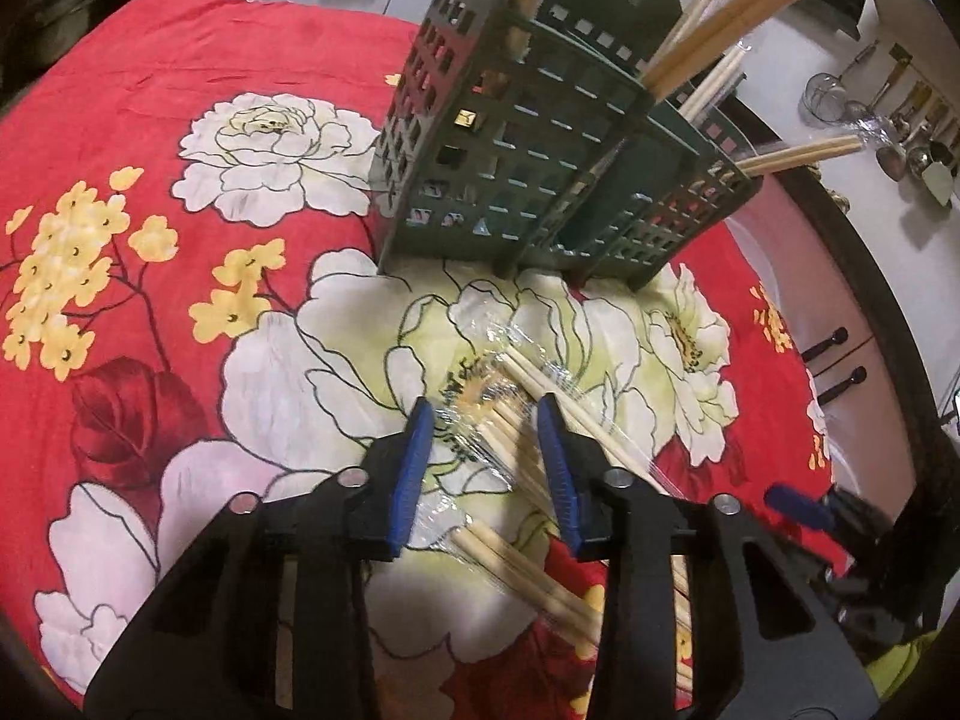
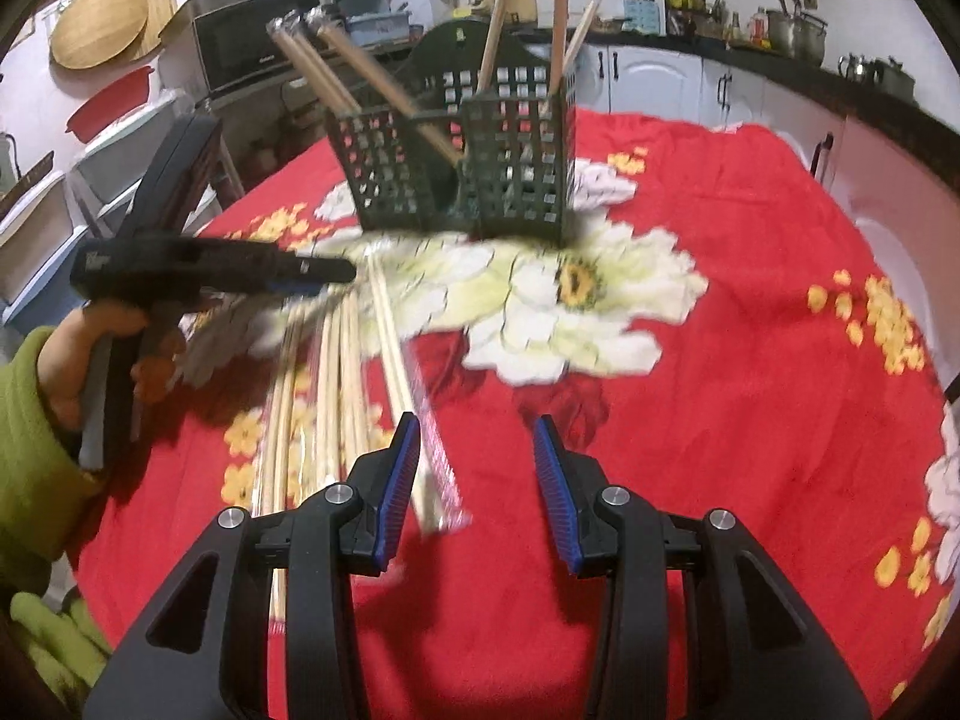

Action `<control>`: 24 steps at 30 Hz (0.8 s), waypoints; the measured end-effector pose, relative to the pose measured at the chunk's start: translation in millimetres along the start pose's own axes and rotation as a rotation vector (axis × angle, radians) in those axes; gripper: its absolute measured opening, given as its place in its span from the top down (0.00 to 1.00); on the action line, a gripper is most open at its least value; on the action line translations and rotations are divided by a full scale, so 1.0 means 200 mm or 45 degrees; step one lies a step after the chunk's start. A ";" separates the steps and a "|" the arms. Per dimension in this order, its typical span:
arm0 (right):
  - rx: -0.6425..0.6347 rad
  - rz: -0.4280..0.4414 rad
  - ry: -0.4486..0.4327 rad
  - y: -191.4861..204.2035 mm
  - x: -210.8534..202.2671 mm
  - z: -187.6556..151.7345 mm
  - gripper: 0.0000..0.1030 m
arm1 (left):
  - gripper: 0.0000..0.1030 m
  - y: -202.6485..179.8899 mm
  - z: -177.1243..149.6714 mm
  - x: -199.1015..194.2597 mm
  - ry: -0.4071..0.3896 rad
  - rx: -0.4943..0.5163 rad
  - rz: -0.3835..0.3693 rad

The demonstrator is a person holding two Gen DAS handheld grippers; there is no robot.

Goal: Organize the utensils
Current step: 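Lower both open grippers onto the remaining wrapped chopsticks, then close both grippers on a wrapped chopstick each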

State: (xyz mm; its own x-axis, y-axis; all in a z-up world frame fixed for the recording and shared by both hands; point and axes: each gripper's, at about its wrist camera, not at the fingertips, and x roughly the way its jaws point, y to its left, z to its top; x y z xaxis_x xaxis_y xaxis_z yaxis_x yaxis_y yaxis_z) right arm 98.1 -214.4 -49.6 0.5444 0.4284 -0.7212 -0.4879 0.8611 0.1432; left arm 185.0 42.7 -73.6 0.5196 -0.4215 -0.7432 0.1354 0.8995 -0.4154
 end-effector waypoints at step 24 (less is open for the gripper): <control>0.025 0.039 -0.004 -0.01 -0.04 -0.10 0.90 | 0.96 0.10 0.01 -0.07 -0.088 -0.057 -0.037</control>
State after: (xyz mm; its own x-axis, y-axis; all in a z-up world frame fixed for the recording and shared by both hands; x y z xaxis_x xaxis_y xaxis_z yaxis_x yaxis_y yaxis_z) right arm 80.8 -224.9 -57.5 0.5315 0.4554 -0.7142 -0.4911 0.8527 0.1782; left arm 182.3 67.5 -70.0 0.5735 -0.4367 -0.6931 0.1139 0.8804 -0.4604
